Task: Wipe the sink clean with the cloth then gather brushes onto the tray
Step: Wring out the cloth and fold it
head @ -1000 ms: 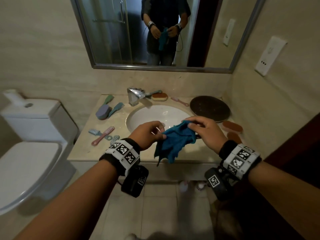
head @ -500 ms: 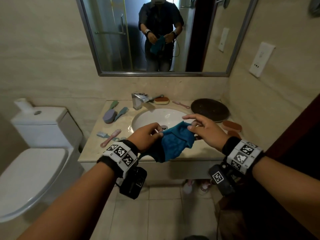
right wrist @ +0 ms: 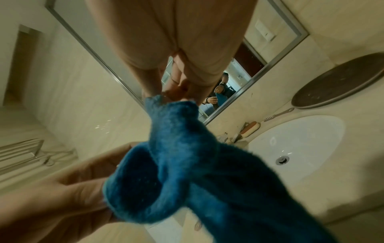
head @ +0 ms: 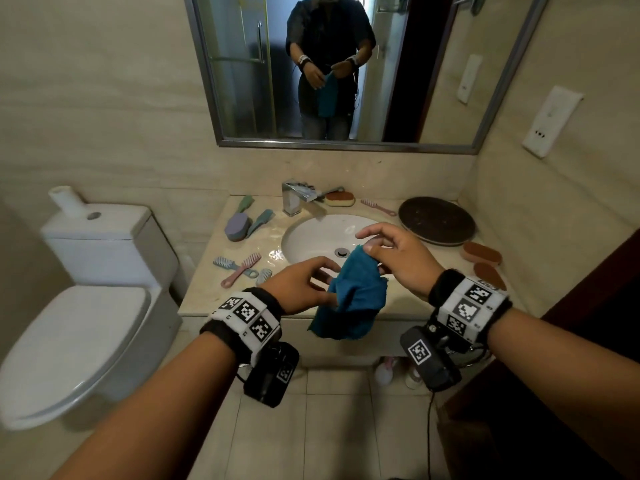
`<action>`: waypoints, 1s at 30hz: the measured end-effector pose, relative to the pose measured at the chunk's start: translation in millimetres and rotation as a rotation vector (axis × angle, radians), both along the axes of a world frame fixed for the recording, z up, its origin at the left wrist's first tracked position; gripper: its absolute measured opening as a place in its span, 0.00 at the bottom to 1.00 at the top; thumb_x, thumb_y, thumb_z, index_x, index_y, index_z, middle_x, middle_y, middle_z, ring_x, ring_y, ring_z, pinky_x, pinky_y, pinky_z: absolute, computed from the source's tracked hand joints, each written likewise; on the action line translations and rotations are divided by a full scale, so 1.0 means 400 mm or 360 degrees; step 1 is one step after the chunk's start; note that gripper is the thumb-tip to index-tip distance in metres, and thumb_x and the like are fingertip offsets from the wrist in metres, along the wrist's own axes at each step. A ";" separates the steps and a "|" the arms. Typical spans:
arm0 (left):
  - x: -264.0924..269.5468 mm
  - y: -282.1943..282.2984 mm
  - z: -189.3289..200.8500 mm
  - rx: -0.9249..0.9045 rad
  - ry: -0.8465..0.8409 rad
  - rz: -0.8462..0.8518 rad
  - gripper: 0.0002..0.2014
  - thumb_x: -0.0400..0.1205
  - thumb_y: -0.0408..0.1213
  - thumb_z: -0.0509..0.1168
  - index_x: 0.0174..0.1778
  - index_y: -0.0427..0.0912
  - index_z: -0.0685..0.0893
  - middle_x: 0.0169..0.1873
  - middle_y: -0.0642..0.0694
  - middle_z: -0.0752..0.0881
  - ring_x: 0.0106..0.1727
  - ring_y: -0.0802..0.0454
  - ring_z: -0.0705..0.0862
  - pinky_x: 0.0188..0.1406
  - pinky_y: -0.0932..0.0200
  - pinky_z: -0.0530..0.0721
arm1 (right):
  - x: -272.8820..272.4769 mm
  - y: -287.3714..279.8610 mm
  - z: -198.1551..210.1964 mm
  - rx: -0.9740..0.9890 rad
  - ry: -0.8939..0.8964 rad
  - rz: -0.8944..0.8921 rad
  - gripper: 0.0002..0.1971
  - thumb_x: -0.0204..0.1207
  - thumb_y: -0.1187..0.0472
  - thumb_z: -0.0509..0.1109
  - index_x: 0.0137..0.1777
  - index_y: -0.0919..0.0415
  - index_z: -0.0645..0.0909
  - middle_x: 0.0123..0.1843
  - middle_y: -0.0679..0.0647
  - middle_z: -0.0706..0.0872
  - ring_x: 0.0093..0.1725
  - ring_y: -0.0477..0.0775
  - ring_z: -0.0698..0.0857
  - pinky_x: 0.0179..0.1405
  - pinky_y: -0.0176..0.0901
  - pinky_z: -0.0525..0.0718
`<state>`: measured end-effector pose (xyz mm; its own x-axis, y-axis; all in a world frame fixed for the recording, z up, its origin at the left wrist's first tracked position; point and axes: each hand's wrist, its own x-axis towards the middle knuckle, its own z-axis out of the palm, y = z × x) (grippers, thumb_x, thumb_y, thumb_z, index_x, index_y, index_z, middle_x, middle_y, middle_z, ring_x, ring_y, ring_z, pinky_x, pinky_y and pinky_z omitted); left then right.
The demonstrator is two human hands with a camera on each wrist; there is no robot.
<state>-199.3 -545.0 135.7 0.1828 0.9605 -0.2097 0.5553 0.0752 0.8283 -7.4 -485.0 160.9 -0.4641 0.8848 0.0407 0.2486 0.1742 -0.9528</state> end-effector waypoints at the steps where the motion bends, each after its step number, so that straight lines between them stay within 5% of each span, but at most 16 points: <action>1: 0.003 0.000 0.000 0.0025 -0.0028 0.0025 0.21 0.73 0.37 0.75 0.58 0.53 0.77 0.54 0.50 0.84 0.54 0.49 0.87 0.59 0.53 0.85 | -0.010 0.000 -0.001 0.0013 -0.0011 -0.0002 0.11 0.81 0.66 0.62 0.50 0.49 0.81 0.43 0.53 0.81 0.44 0.50 0.82 0.41 0.41 0.84; 6: 0.021 0.008 -0.014 0.0275 -0.0080 0.0075 0.14 0.72 0.36 0.76 0.50 0.44 0.81 0.44 0.50 0.85 0.42 0.56 0.84 0.48 0.64 0.84 | -0.040 0.001 0.015 0.0010 0.0008 -0.0042 0.13 0.83 0.67 0.59 0.51 0.54 0.84 0.53 0.55 0.82 0.49 0.49 0.82 0.43 0.40 0.89; 9: 0.027 0.017 -0.020 0.0406 0.0003 0.0041 0.05 0.77 0.27 0.66 0.42 0.42 0.81 0.37 0.52 0.83 0.36 0.58 0.81 0.39 0.75 0.78 | -0.036 0.010 0.027 -0.0015 0.0057 -0.0132 0.13 0.81 0.71 0.59 0.49 0.58 0.85 0.48 0.53 0.84 0.48 0.49 0.84 0.49 0.41 0.88; 11: 0.022 0.023 -0.020 0.0422 0.0009 0.0074 0.07 0.79 0.27 0.63 0.40 0.44 0.78 0.40 0.49 0.84 0.40 0.53 0.83 0.40 0.72 0.79 | -0.020 0.020 0.030 0.0042 -0.0002 -0.0205 0.13 0.77 0.74 0.62 0.50 0.61 0.85 0.42 0.51 0.84 0.42 0.45 0.85 0.48 0.38 0.88; 14: 0.001 0.028 -0.011 0.0472 0.0014 0.0176 0.04 0.82 0.30 0.60 0.44 0.42 0.76 0.37 0.50 0.82 0.38 0.53 0.80 0.37 0.64 0.79 | 0.014 0.036 0.027 0.0318 -0.0427 -0.0261 0.14 0.71 0.75 0.68 0.52 0.59 0.85 0.36 0.47 0.82 0.32 0.37 0.80 0.40 0.26 0.80; 17: -0.036 0.037 -0.009 0.0414 0.0121 0.0244 0.05 0.85 0.33 0.56 0.52 0.43 0.77 0.41 0.49 0.81 0.41 0.53 0.79 0.33 0.69 0.75 | 0.046 0.050 0.026 0.0529 -0.0836 -0.0339 0.12 0.71 0.70 0.73 0.53 0.58 0.86 0.47 0.47 0.81 0.45 0.44 0.81 0.48 0.31 0.75; 22: -0.087 0.045 -0.029 0.0285 0.0290 0.0342 0.08 0.84 0.34 0.58 0.41 0.46 0.78 0.35 0.52 0.80 0.40 0.53 0.78 0.35 0.67 0.74 | 0.096 0.083 0.012 0.0563 -0.1183 -0.0235 0.04 0.73 0.62 0.74 0.47 0.58 0.88 0.45 0.52 0.80 0.45 0.51 0.80 0.46 0.38 0.74; 27: -0.091 0.052 -0.038 0.0197 0.0382 0.0581 0.07 0.84 0.36 0.55 0.41 0.43 0.75 0.40 0.44 0.81 0.44 0.47 0.78 0.43 0.59 0.74 | 0.089 0.101 -0.016 0.0001 -0.0819 -0.0258 0.06 0.79 0.63 0.61 0.40 0.57 0.75 0.45 0.56 0.79 0.50 0.55 0.78 0.54 0.53 0.77; 30: -0.089 0.053 -0.041 0.0109 0.0476 0.0616 0.04 0.84 0.37 0.56 0.46 0.43 0.75 0.44 0.44 0.81 0.46 0.48 0.79 0.46 0.60 0.73 | 0.073 0.094 -0.034 -0.0380 -0.0558 -0.0350 0.05 0.81 0.60 0.58 0.44 0.56 0.72 0.46 0.60 0.78 0.45 0.57 0.79 0.41 0.47 0.79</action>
